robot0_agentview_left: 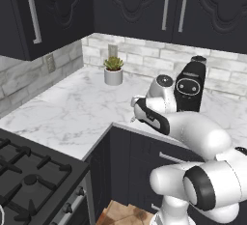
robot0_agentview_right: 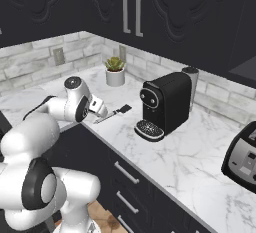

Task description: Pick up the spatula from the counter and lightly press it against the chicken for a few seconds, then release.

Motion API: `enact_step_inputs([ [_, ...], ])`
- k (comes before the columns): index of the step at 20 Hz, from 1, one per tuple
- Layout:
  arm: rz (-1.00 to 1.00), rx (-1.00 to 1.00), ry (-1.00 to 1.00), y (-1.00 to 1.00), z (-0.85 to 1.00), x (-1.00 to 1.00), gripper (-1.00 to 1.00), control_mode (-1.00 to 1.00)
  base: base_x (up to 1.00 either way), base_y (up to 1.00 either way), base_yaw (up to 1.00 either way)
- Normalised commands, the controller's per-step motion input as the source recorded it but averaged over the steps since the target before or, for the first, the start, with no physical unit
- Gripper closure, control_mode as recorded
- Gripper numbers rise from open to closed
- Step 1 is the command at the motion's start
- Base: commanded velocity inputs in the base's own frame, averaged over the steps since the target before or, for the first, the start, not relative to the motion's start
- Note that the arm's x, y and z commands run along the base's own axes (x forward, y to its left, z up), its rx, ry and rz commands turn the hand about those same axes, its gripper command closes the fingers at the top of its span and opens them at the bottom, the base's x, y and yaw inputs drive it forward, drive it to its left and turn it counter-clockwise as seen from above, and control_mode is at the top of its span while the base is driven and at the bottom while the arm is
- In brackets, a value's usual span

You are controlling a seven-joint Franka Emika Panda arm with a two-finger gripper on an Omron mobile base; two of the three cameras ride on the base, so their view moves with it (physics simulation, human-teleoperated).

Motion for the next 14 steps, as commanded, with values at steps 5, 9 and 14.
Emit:
enact_step_inputs([
  [5, 0.00, 0.00, 0.00, 0.00, -0.09, 0.03, -1.00, -1.00, 0.00, 0.00, 0.00],
  [9, 0.00, 0.00, 0.02, 0.00, -0.12, 0.13, -1.00, -1.00, 0.00, 0.00, 0.00],
  [14, 0.00, 0.00, 0.03, 0.00, -0.14, 0.17, -1.00, -1.00, 0.00, 0.00, 0.00],
])
